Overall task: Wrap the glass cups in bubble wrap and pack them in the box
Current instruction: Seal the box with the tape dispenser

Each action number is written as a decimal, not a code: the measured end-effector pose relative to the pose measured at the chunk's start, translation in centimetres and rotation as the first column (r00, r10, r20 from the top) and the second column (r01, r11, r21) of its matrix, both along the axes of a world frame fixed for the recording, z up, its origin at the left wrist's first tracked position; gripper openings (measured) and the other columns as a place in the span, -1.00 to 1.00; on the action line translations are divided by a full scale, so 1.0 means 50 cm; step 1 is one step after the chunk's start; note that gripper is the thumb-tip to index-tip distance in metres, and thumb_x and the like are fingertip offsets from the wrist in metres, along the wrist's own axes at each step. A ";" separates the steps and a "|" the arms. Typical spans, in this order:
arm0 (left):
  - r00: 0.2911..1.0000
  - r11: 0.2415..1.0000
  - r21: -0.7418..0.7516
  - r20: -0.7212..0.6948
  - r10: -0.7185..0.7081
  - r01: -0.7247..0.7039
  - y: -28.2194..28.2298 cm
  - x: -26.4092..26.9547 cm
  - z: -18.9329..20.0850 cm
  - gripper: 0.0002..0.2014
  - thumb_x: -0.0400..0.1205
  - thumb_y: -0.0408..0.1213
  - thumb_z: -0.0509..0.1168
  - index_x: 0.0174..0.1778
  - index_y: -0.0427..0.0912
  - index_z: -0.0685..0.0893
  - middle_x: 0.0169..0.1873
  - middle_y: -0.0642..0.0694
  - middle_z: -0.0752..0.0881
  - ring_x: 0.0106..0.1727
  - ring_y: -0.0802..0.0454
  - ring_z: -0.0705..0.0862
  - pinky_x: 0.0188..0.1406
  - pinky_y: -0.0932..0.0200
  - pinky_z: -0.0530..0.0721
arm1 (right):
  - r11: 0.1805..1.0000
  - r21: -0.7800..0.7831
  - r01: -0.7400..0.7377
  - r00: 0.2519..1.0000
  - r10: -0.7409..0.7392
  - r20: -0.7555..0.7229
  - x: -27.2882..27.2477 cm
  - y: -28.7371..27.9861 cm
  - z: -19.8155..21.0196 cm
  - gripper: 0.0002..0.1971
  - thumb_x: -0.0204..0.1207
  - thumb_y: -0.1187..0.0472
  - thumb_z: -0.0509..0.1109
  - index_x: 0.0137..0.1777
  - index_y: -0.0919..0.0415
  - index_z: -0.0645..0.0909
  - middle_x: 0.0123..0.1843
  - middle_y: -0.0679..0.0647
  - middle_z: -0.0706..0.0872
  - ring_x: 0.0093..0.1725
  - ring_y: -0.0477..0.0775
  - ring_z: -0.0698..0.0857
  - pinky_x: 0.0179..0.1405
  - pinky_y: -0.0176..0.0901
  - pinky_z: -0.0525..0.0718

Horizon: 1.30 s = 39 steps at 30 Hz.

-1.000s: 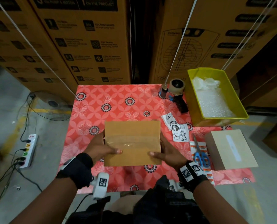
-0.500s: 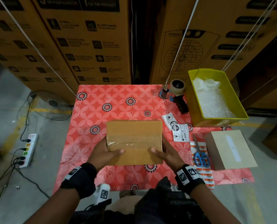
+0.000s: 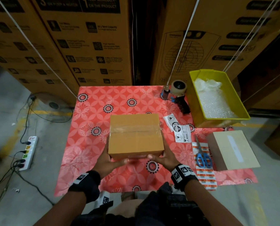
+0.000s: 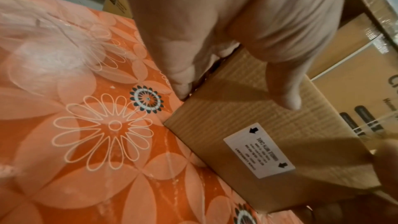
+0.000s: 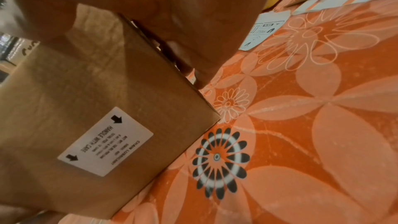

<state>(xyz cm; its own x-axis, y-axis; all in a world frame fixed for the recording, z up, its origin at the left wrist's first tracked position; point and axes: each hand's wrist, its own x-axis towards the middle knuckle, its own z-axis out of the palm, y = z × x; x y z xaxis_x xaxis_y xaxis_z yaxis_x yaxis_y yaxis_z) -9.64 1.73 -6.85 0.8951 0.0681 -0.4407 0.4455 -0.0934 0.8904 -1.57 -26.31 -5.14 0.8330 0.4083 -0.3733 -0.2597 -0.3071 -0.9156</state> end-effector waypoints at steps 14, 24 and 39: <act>0.997 0.996 -0.093 0.072 0.019 -0.013 -0.034 -0.017 0.014 0.19 0.31 0.19 0.77 0.80 0.15 0.25 0.43 0.22 0.74 0.47 0.15 0.71 0.53 -0.02 0.66 | 0.992 0.049 0.116 0.977 -0.105 -0.186 0.019 -0.010 -0.002 0.09 0.18 -0.40 0.71 0.71 -0.43 0.24 0.49 -0.02 0.76 0.47 0.02 0.72 0.62 0.27 0.40; 0.980 0.978 -0.077 0.018 0.198 -0.196 -0.002 0.013 0.033 -0.28 0.62 0.43 0.37 0.71 0.52 0.34 0.63 0.21 0.57 0.63 0.08 0.55 0.74 -0.34 0.38 | 0.999 -0.041 0.029 0.999 -0.030 -0.018 -0.039 0.033 -0.004 0.00 0.48 -0.48 0.47 0.81 -0.21 0.10 0.49 -0.29 0.65 0.40 -0.26 0.68 0.46 0.04 0.64; 0.985 0.981 -0.115 -0.094 0.144 -0.155 0.029 0.035 0.046 -0.41 0.58 0.37 0.47 0.51 0.34 0.55 0.33 0.29 0.73 0.53 -0.03 0.65 0.55 -0.14 0.54 | 0.993 -0.023 -0.119 0.986 0.116 -0.116 -0.017 -0.002 -0.021 0.15 0.36 -0.59 0.48 0.84 -0.19 0.05 0.65 -0.08 0.59 0.55 -0.02 0.64 0.64 0.30 0.54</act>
